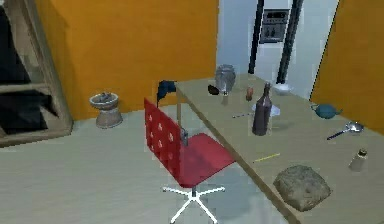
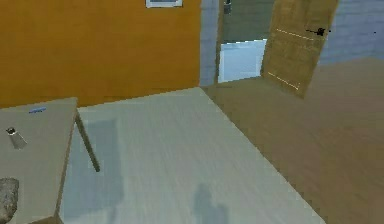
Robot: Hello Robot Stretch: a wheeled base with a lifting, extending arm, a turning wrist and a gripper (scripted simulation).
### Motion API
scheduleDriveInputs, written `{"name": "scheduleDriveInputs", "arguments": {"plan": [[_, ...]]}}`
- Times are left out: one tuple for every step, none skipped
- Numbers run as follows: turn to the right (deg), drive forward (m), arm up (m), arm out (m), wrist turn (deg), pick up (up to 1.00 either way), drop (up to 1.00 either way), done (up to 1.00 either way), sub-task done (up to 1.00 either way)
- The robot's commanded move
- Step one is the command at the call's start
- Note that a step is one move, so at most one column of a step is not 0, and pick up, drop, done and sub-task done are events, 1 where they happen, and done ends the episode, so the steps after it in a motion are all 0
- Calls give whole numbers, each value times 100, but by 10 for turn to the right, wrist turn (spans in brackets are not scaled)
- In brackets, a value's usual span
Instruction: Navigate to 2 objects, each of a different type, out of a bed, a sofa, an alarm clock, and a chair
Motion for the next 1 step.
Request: {"name": "scheduleDriveInputs", "arguments": {"plan": [[450,0,0,0,0,0,0,0,0]]}}
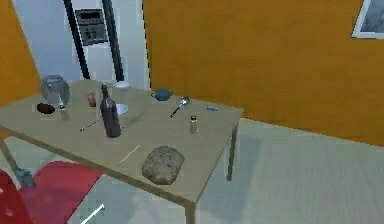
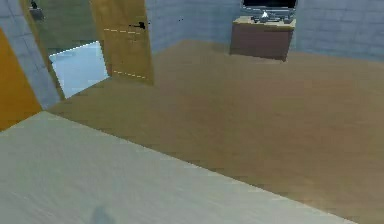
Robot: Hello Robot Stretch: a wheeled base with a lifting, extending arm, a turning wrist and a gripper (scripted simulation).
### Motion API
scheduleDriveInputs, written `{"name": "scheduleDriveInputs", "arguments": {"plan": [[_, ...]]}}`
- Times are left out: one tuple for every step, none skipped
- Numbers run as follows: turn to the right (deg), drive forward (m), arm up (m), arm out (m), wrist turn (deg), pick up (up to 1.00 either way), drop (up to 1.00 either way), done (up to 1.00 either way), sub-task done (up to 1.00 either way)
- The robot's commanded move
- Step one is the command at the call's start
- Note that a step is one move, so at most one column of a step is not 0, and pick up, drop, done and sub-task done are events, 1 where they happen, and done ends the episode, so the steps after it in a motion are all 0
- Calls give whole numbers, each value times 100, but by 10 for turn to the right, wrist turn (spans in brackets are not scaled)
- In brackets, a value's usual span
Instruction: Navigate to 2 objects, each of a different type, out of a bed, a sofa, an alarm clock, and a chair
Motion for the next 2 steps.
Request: {"name": "scheduleDriveInputs", "arguments": {"plan": [[450,0,0,0,0,0,0,0,0],[450,0,0,0,0,0,0,0,0]]}}
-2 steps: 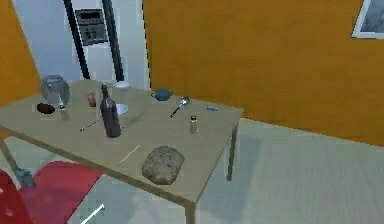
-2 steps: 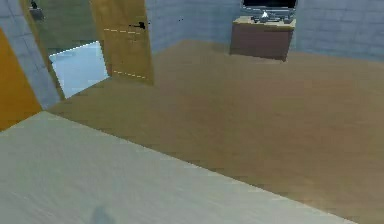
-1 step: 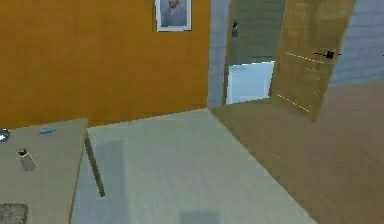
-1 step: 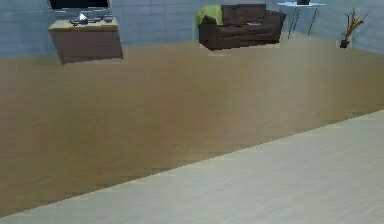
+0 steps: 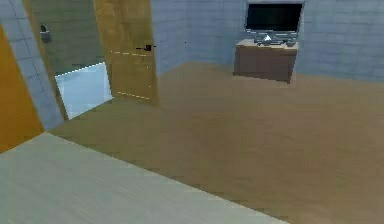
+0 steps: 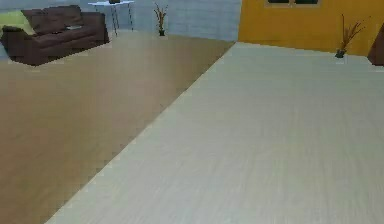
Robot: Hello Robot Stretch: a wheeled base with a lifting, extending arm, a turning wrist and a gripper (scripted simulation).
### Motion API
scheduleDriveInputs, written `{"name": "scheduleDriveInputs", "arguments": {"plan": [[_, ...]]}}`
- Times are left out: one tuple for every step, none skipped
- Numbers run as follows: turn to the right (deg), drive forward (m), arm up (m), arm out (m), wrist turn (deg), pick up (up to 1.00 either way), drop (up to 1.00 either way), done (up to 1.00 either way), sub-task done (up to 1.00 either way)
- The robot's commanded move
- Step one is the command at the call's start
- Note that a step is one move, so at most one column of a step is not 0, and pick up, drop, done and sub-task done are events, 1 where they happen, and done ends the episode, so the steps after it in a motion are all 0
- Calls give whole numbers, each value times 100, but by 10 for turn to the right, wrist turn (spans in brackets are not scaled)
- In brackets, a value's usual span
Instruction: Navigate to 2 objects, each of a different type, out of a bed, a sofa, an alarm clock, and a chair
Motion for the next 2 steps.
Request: {"name": "scheduleDriveInputs", "arguments": {"plan": [[450,0,0,0,0,0,0,0,0],[0,100,0,0,0,0,0,0,0]]}}
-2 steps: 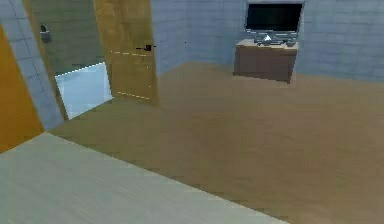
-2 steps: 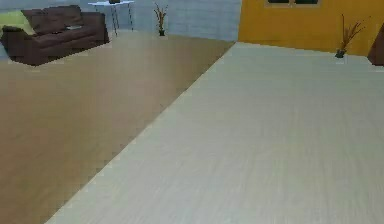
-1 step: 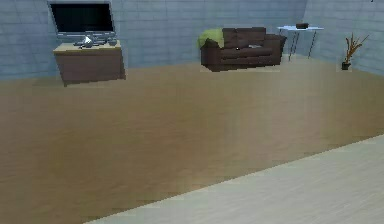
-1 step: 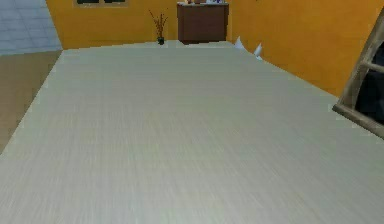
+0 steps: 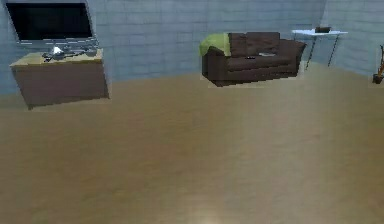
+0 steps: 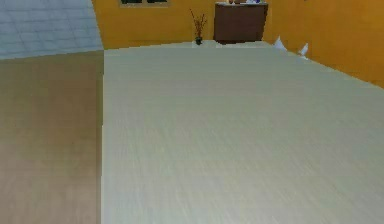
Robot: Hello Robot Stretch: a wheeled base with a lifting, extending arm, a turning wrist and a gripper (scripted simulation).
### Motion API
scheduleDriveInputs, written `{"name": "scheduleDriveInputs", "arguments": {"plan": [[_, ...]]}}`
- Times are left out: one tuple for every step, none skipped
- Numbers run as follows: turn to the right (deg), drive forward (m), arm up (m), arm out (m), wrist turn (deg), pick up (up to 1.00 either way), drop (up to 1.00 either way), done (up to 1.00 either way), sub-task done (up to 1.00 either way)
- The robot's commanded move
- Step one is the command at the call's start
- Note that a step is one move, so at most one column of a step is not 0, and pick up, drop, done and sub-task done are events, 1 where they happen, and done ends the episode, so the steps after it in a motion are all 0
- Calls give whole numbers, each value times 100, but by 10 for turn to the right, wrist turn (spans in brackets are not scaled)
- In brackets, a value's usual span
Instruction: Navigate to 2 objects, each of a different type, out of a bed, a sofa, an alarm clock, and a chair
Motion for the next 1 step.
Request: {"name": "scheduleDriveInputs", "arguments": {"plan": [[0,100,0,0,0,0,0,0,0]]}}
